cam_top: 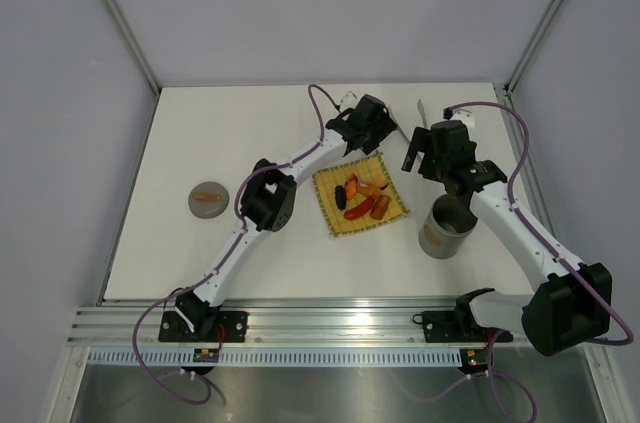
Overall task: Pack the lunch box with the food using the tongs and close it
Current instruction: Adjust the clamp at the center of the board, then pick up the clamp at the center of the board.
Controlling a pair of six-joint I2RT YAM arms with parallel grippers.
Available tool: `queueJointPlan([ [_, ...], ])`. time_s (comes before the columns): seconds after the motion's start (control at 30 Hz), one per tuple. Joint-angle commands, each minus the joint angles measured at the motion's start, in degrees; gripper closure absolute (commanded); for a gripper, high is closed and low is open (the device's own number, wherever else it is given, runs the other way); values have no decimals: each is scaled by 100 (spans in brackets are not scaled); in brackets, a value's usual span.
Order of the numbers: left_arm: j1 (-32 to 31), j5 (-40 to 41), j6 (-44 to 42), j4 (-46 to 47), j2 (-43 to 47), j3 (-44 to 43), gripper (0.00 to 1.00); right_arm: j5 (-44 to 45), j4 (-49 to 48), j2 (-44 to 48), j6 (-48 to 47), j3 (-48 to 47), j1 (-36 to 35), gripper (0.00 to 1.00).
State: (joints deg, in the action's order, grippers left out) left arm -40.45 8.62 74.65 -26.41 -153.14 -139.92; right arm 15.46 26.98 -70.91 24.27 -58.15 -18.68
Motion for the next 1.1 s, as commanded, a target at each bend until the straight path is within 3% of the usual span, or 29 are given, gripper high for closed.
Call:
queueJointPlan([
  [0.0,19,-185,-337,356,380,-45,26,185,193,148,25,-231,31,1],
  [0.27,212,200,-1697,541,2375,1290,25,703,799,-255,-334,-1101,39,1],
  [0.37,431,368,-2146,418,3225,1922,23,520,958,-677,-545,-1610,258,1],
  [0.6,977,517,-2973,251,5360,4058,12,-543,1590,-2756,-1108,-3365,1093,1],
  [0.8,1039,693,-3562,-65,6822,6000,3,-975,2723,-4839,-1872,-5124,1208,1],
  [0.87,1039,623,-3633,-13,7420,6762,3,-888,2821,-5185,-2074,-5494,1208,1],
  [1.07,1012,193,-3545,-48,8598,7961,3,-949,2391,-5617,-2295,-5532,1208,0],
])
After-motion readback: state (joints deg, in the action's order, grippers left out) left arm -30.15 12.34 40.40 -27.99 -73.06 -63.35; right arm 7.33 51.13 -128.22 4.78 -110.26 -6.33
